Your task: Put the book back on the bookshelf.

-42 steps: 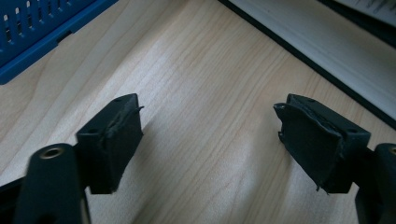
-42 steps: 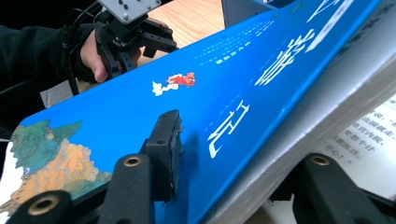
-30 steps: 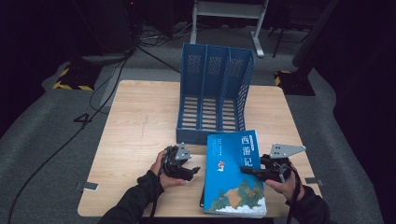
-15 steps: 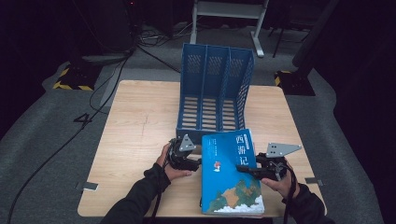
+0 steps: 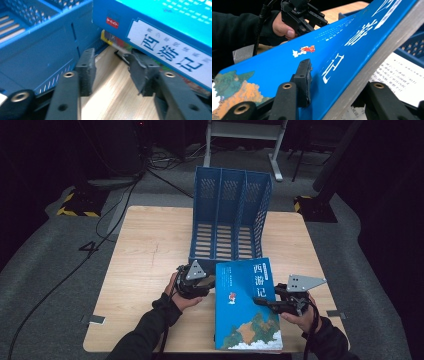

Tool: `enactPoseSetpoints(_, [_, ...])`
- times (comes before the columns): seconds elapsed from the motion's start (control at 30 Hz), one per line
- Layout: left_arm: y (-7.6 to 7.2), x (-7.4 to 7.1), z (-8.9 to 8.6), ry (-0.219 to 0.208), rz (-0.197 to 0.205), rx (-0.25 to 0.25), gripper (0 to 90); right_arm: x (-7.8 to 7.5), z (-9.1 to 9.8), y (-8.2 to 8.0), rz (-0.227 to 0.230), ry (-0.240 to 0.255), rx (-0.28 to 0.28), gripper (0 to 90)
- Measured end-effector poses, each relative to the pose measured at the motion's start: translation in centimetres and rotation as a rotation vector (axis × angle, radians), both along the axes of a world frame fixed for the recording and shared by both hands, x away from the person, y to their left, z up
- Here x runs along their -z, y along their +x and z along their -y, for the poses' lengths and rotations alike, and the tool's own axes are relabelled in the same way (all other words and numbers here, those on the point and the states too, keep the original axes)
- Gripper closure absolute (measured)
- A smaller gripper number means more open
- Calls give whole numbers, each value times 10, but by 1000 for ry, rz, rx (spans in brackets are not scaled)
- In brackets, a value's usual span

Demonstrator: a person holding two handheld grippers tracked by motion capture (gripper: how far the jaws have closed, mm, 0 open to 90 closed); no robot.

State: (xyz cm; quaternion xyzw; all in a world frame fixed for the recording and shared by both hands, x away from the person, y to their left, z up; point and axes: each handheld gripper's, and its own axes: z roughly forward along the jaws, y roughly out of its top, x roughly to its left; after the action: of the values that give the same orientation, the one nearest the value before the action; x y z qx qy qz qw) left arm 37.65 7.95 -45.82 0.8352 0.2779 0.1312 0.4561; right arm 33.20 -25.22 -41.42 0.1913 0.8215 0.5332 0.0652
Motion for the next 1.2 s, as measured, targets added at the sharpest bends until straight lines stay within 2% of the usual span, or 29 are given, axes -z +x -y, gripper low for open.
enactPoseSetpoints(0.2, [-1,-7,1,-36,3,19,679,-8,2,-7,52,9,0,606])
enactPoseSetpoints(0.23, [-1,-10,1,-52,6,21,679,-8,2,-7,52,9,0,606])
enactPoseSetpoints(0.3, [2,-14,1,-105,-8,16,708,-13,3,-11,91,28,-1,616])
enactPoseSetpoints(0.4, [6,-18,2,-114,-7,15,708,-16,2,-14,113,30,-5,622])
enactPoseSetpoints(0.53, [9,-21,1,-134,-7,18,720,-18,3,-16,121,39,-11,628])
enactPoseSetpoints(0.7, [11,-30,3,-164,-7,34,796,-22,3,-17,132,41,-10,643])
enactPoseSetpoints(0.73, [11,-35,3,-163,9,39,813,-24,3,-17,139,41,-1,655])
enactPoseSetpoints(0.8, [12,-41,3,-194,5,46,836,-26,4,-17,142,47,5,666])
enactPoseSetpoints(0.93, [13,-51,4,-220,18,57,874,-30,4,-16,153,54,15,682])
enactPoseSetpoints(1.0, [13,-62,4,-218,48,75,884,-36,4,-16,169,59,17,694])
enactPoseSetpoints(1.07, [13,-67,5,-221,53,78,891,-38,4,-16,175,60,17,697])
enactPoseSetpoints(1.1, [14,-75,7,-226,69,87,894,-42,4,-16,192,63,16,704])
enactPoseSetpoints(1.13, [14,-75,7,-226,69,87,894,-42,4,-16,192,63,16,704])
enactPoseSetpoints(1.2, [15,-86,9,-239,83,100,897,-46,4,-17,208,67,17,712])
